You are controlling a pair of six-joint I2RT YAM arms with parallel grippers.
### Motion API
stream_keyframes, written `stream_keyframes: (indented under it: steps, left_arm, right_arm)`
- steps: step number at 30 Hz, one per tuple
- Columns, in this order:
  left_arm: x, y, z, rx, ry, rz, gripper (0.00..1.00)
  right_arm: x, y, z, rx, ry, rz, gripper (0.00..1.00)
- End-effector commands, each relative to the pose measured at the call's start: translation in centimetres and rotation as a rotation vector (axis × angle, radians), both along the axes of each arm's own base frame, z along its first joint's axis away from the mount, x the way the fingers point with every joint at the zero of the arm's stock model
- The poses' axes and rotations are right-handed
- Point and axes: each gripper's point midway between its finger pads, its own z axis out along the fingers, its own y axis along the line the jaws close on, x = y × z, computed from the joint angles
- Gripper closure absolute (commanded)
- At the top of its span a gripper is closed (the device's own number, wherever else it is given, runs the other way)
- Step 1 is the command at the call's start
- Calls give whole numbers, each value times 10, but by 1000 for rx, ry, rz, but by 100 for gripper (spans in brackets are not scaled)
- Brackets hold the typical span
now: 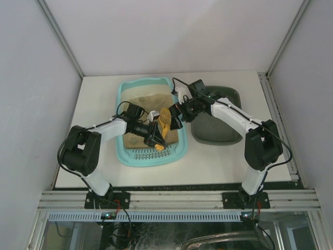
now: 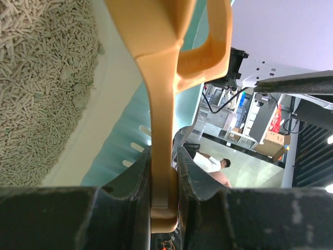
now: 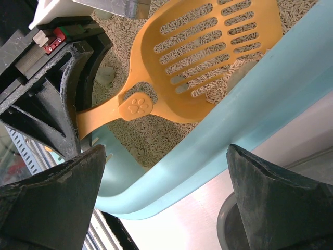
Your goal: Clean the litter box
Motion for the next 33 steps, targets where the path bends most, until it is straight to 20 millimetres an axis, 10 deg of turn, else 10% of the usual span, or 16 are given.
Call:
stream_keyframes:
  steps: [1,24,33]
  left_arm:
    - [4,13,-34,162,-56,4,100]
    - [24,41,-13,208,-165,109,100]
    - [26,45,12,163,-246,144,100]
  right_arm:
    - [4,2,24,42,-78,3,0]
    - [9,-47,79,30,-297,1,0]
    - [10,-117,76,-57,-270,-134,0]
